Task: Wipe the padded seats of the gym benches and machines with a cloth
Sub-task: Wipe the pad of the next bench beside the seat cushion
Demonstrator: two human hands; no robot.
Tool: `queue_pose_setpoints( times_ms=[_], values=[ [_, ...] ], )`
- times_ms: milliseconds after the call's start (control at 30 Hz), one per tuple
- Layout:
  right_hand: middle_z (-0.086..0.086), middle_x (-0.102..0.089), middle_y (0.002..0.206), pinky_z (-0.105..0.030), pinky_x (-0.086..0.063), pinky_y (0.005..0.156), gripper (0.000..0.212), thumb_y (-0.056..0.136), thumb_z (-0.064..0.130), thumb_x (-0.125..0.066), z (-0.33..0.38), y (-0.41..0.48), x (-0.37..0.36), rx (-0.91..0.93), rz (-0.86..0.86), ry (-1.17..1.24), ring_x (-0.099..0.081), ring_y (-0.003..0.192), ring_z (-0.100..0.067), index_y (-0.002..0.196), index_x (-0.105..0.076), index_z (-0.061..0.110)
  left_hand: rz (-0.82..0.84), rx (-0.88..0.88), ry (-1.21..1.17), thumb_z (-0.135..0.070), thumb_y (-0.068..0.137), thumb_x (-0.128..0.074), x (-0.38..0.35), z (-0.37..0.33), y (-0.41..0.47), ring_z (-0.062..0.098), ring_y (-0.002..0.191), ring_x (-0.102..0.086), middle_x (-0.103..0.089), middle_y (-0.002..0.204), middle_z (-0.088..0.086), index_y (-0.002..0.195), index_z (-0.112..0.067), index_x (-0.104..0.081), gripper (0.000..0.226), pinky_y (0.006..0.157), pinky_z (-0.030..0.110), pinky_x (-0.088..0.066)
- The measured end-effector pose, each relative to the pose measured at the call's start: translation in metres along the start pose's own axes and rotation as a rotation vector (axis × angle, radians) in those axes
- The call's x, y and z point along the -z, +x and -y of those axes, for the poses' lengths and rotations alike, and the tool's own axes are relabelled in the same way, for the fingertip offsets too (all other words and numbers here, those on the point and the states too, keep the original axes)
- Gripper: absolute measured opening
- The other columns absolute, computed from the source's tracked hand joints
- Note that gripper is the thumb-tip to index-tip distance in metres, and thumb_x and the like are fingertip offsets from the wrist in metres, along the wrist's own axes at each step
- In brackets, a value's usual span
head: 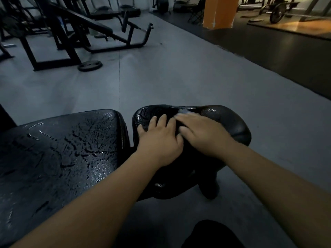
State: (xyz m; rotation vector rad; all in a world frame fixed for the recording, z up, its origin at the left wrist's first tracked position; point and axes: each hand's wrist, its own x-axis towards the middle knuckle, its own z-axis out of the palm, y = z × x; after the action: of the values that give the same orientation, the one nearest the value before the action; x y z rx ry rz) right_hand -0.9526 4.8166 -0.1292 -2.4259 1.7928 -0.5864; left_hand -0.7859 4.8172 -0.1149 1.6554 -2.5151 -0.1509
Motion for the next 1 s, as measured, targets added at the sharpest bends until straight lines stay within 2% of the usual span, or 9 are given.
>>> queue_pose_setpoints(
  times_ms=[100, 200, 367, 433, 600, 733, 800, 900, 1000],
  values=[
    [0.001, -0.047, 0.152, -0.038, -0.036, 0.113, 0.051, 0.095, 0.045, -0.044, -0.051, -0.009, 0.021, -0.207, 0.024, -0.045, -0.042, 0.139, -0.019, 0.141, -0.051, 0.024, -0.003, -0.009, -0.013, -0.047, 0.097, -0.030, -0.004, -0.010, 0.006, 0.031, 0.151, -0.011, -0.017, 0.164, 0.003, 0.148, -0.028, -0.030, 0.054, 0.115, 0.066, -0.010],
    [-0.008, -0.060, 0.130, -0.041, -0.045, 0.091, 0.032, 0.096, 0.043, -0.044, -0.064, 0.018, 0.025, -0.432, 0.032, -0.113, -0.055, 0.115, -0.032, 0.114, -0.055, 0.018, -0.026, -0.007, -0.011, -0.050, 0.097, -0.028, -0.005, -0.010, 0.008, 0.029, 0.151, -0.012, -0.018, 0.164, 0.000, 0.149, -0.031, -0.029, 0.055, 0.115, 0.065, -0.010],
    [0.004, -0.044, 0.154, -0.028, -0.023, 0.118, 0.050, 0.099, 0.038, -0.039, -0.038, -0.042, 0.022, -0.096, -0.058, -0.036, -0.036, 0.143, -0.017, 0.145, -0.050, 0.020, -0.045, 0.006, -0.005, -0.051, 0.096, -0.030, -0.007, -0.011, 0.010, 0.028, 0.151, -0.014, -0.020, 0.164, -0.001, 0.148, -0.032, -0.030, 0.055, 0.115, 0.065, -0.013],
    [0.006, -0.045, 0.153, -0.019, -0.020, 0.115, 0.053, 0.097, 0.040, -0.039, -0.053, -0.067, 0.028, -0.116, -0.086, -0.026, -0.036, 0.142, -0.013, 0.145, -0.051, 0.022, -0.054, 0.004, -0.004, -0.050, 0.097, -0.029, -0.010, -0.010, 0.009, 0.028, 0.151, -0.013, -0.019, 0.164, -0.001, 0.150, -0.031, -0.029, 0.056, 0.115, 0.066, -0.012],
    [-0.008, -0.058, 0.137, -0.039, -0.044, 0.093, 0.037, 0.099, 0.039, -0.043, -0.075, -0.027, 0.030, -0.442, -0.107, -0.067, -0.056, 0.120, -0.032, 0.128, -0.058, 0.022, -0.014, -0.022, -0.014, -0.044, 0.099, -0.031, -0.001, -0.014, 0.010, 0.026, 0.151, -0.013, -0.019, 0.164, 0.003, 0.151, -0.026, -0.030, 0.054, 0.118, 0.060, -0.011],
    [-0.001, -0.062, 0.137, -0.034, -0.039, 0.103, 0.037, 0.100, 0.033, -0.047, -0.032, -0.053, 0.023, -0.181, -0.165, 0.002, -0.053, 0.128, -0.022, 0.131, -0.063, 0.018, -0.081, -0.136, -0.020, -0.043, 0.093, -0.028, 0.003, -0.024, 0.009, 0.025, 0.147, -0.025, -0.033, 0.159, 0.004, 0.148, -0.020, -0.039, 0.060, 0.120, 0.047, -0.018],
    [0.002, -0.068, 0.128, -0.024, -0.042, 0.097, 0.035, 0.098, 0.030, -0.048, -0.025, -0.087, 0.026, -0.092, -0.216, 0.074, -0.060, 0.118, -0.014, 0.125, -0.068, 0.019, -0.113, -0.234, -0.044, -0.041, 0.088, -0.029, 0.003, -0.036, 0.005, 0.026, 0.144, -0.032, -0.039, 0.155, 0.006, 0.146, -0.015, -0.043, 0.065, 0.119, 0.044, -0.024],
    [0.003, -0.073, 0.096, -0.024, -0.049, 0.076, 0.018, 0.100, 0.023, -0.052, -0.032, -0.122, 0.045, -0.322, -0.347, 0.271, -0.067, 0.088, -0.011, 0.107, -0.069, 0.021, -0.033, -0.431, -0.154, -0.041, 0.091, -0.037, 0.008, -0.064, -0.007, 0.020, 0.140, -0.038, -0.041, 0.155, 0.002, 0.150, -0.017, -0.037, 0.064, 0.117, 0.036, -0.030],
    [0.003, -0.069, 0.090, -0.026, -0.050, 0.073, 0.012, 0.097, 0.020, -0.053, -0.050, -0.132, 0.066, -0.725, -0.389, 0.526, -0.065, 0.087, -0.015, 0.096, -0.064, 0.021, 0.154, -0.613, -0.267, -0.047, 0.089, -0.059, 0.017, -0.109, -0.023, 0.012, 0.130, -0.046, -0.038, 0.153, -0.007, 0.155, -0.031, -0.019, 0.079, 0.106, 0.034, -0.042]
  ],
)
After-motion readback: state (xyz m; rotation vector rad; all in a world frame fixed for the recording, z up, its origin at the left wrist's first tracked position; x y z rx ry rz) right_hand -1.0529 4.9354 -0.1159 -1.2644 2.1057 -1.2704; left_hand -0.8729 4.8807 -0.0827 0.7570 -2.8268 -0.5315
